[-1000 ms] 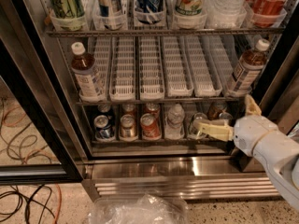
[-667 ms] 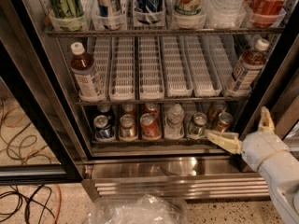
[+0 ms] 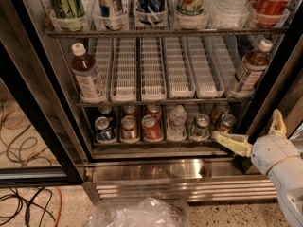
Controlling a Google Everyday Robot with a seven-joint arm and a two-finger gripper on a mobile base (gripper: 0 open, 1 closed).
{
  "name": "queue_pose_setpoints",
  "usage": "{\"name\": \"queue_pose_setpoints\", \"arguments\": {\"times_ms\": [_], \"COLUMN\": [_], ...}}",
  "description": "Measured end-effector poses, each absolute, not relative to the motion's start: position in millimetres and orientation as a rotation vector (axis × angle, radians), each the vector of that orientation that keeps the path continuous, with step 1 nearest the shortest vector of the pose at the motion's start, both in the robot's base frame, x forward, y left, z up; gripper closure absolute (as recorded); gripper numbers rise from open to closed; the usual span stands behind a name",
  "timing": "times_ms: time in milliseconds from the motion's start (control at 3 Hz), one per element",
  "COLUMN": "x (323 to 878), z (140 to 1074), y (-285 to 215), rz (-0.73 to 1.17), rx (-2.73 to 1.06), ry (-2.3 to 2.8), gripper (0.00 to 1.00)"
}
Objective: Pick water bottle from top shelf of fridge
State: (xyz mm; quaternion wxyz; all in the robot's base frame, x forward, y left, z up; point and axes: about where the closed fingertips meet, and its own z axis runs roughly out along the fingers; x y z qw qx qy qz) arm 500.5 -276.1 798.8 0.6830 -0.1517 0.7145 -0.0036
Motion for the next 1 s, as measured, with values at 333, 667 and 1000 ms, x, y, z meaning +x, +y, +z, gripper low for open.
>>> {"name": "queue_pose_setpoints", "arguments": {"times_ms": [333,667,1000], "x": [498.6,488.4,474.1], "z": [800.0,808.0,817.4], "y": [-263.5,-239.5,-215.6], "rz": [0.030,0.081,0.110], "rx": [-0.406,-0.495,-0.584], "ry": [1.582,1.542,1.487], "gripper": [0.00,0.00,0.00]}}
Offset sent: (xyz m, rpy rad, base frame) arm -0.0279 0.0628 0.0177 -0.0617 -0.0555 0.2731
